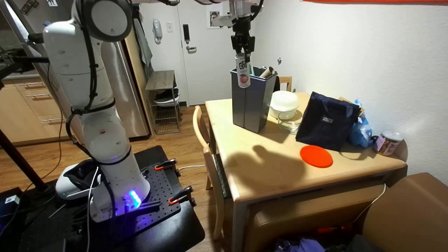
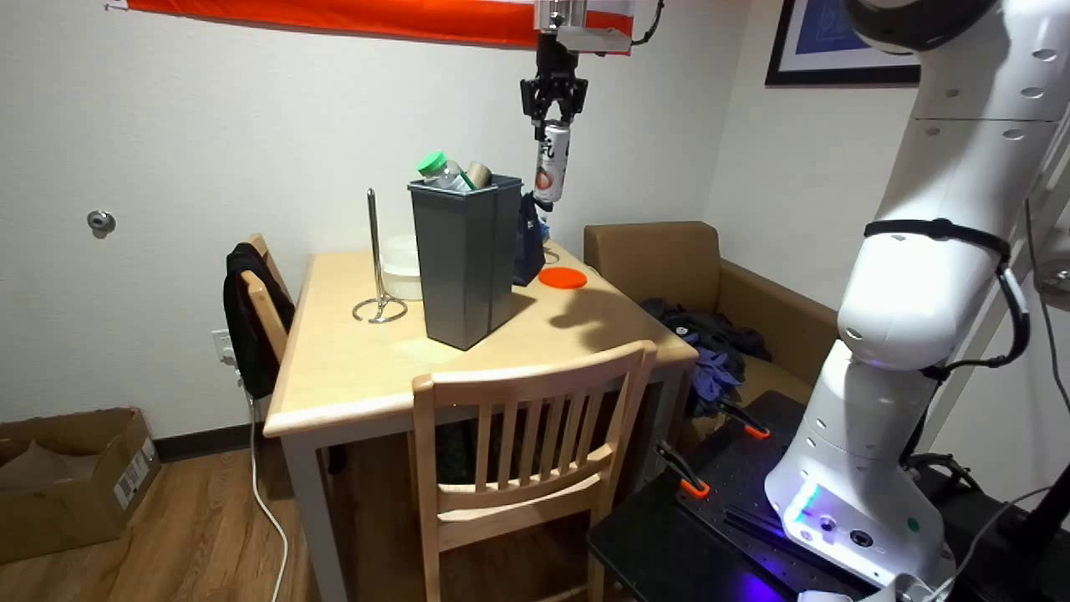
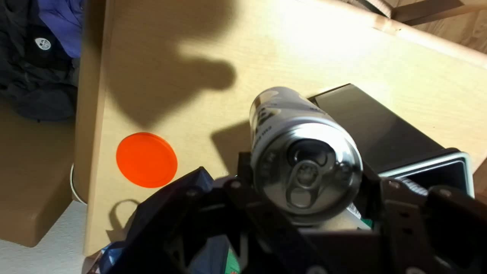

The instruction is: Put the empty plastic bottle and can into the trash bin

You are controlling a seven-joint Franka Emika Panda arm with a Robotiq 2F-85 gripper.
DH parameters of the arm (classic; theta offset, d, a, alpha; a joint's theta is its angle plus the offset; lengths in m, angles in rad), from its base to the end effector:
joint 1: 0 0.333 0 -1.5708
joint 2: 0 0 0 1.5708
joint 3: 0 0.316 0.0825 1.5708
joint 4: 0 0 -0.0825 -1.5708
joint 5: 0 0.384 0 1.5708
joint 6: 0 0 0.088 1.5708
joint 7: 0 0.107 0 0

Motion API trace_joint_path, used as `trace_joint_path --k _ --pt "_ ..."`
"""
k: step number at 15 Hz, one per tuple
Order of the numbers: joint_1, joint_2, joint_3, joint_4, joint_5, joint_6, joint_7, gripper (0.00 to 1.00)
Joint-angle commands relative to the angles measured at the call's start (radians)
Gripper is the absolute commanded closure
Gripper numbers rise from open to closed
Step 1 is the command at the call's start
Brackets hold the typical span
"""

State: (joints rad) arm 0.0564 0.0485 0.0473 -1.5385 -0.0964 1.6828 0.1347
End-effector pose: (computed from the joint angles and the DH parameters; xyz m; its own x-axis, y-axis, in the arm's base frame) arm 0.5787 0.0502 0.6233 0.9941 -0.0205 0.1070 -0.0292 -0.9963 0.0803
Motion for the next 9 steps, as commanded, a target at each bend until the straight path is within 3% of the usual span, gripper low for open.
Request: trace_joint_path --k 1,2,3,6,7,9 --pt "0.010 0.089 0.004 0.119 -0.011 -0.023 0.003 0.64" --pt "0.009 0.085 0.001 0.102 -0.007 0.010 0.009 0.64" --pt "0.009 0.062 0.001 0.072 -0.002 -0.007 -0.003 0.39" --pt "0.009 0.084 0.000 0.087 -0.002 0.002 -0.002 0.39" --pt "0.009 0.085 -0.001 0.088 -0.002 0.002 -0.002 0.64" --pt "0.010 0.096 0.001 0.109 0.008 -0.022 0.003 0.64"
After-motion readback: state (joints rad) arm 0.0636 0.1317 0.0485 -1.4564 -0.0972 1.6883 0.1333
